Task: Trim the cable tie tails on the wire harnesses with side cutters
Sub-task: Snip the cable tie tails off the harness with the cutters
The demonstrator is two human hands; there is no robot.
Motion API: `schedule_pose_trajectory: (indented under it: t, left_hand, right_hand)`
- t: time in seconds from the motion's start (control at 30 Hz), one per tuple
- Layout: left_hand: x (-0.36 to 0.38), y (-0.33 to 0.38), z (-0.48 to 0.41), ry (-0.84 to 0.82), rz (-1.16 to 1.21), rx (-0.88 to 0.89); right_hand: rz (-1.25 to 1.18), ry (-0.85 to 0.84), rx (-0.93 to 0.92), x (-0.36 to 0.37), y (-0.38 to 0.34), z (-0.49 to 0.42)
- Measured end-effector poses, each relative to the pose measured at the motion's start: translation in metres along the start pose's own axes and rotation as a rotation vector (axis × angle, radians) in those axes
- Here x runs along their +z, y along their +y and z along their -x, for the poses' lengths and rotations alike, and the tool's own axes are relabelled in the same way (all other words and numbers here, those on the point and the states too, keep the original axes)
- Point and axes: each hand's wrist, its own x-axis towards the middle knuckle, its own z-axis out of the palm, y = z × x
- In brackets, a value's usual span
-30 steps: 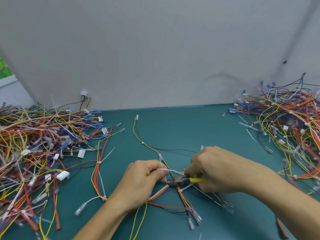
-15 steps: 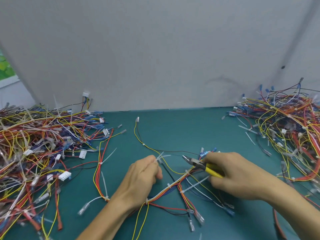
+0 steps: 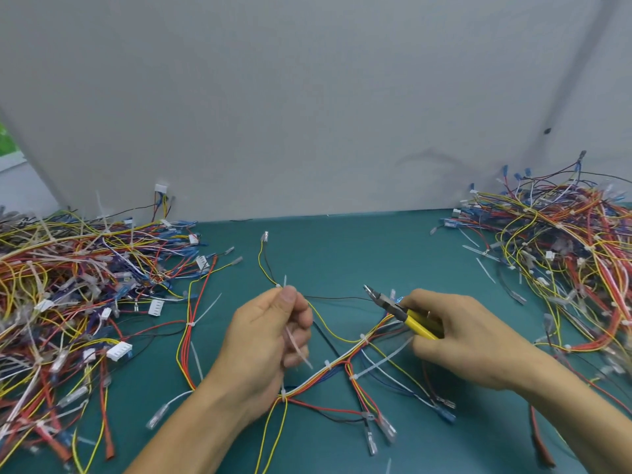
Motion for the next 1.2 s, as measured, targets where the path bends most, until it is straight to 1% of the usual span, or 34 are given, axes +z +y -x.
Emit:
schedule_pose_trajectory:
  t: [0.13, 0.17, 0.2, 0.27, 0.3, 0.37, 0.4, 0.43, 0.5, 0.53, 0.57, 0.63, 0.73, 0.77, 0.87, 0.93, 1.03, 1.13, 1.2]
  left_hand:
    - [0.008, 0.002, 0.008, -0.086, 0.197, -0.273]
    - [0.01, 0.001, 0.009, -0.093, 0.194, -0.304]
    - [0.012, 0.0, 0.01, -0.097, 0.143, -0.309]
    - [0.016, -0.005, 0.012, -0.107, -0.068, -0.253]
    - [0.018, -0.008, 0.013, -0.116, -0.255, -0.18]
    - [0.022, -0.014, 0.018, -0.147, -0.732, 0.049]
    - [0.025, -0.016, 0.021, -0.166, -0.923, 0.147]
    - [0.029, -0.019, 0.023, -0.182, -1.081, 0.198]
    - [0.035, -0.025, 0.024, -0.184, -1.334, 0.232]
    - [0.036, -0.028, 0.024, -0.172, -1.412, 0.251]
    - [0.037, -0.031, 0.023, -0.16, -1.435, 0.264]
    - [0.034, -0.032, 0.019, -0.154, -1.347, 0.257]
    - [0.024, -0.029, 0.013, -0.21, -1.159, 0.148]
    - [0.022, -0.027, 0.011, -0.216, -1.077, 0.109]
    - [0.018, -0.023, 0.008, -0.182, -0.735, -0.008]
    - [0.016, -0.021, 0.007, -0.167, -0.562, -0.102]
    - [0.015, -0.02, 0.004, -0.165, -0.468, -0.168]
    - [0.016, -0.021, 0.004, -0.166, -0.48, -0.17]
    - [0.016, -0.021, 0.004, -0.16, -0.487, -0.16]
  right_hand:
    - [-0.039, 0.021, 0.023, -0.002, 0.002, 0.0]
    - [-0.043, 0.027, 0.031, -0.002, 0.002, -0.001]
    - [-0.049, 0.033, 0.041, -0.002, 0.002, -0.001]
    - [-0.067, 0.042, 0.055, -0.002, 0.003, -0.001]
    - [-0.078, 0.045, 0.063, -0.002, 0.003, -0.001]
    - [-0.091, 0.055, 0.087, -0.003, 0.004, -0.001]
    - [-0.086, 0.064, 0.103, -0.003, 0.004, -0.002]
    - [-0.079, 0.076, 0.123, -0.003, 0.005, -0.002]
    - [-0.078, 0.094, 0.167, -0.004, 0.005, -0.002]
    - [-0.078, 0.092, 0.185, -0.005, 0.005, -0.001]
    - [-0.074, 0.082, 0.201, -0.007, 0.004, 0.0]
    - [-0.038, 0.051, 0.221, -0.01, 0.001, 0.003]
    - [0.066, -0.016, 0.25, -0.015, -0.006, 0.01]
    - [0.103, -0.045, 0.263, -0.017, -0.01, 0.014]
    - [0.223, -0.11, 0.286, -0.021, -0.023, 0.029]
    - [0.298, -0.149, 0.269, -0.018, -0.033, 0.04]
    - [0.362, -0.236, 0.243, -0.006, -0.048, 0.05]
    - [0.376, -0.317, 0.254, 0.005, -0.058, 0.05]
    - [0.368, -0.334, 0.274, 0.01, -0.061, 0.048]
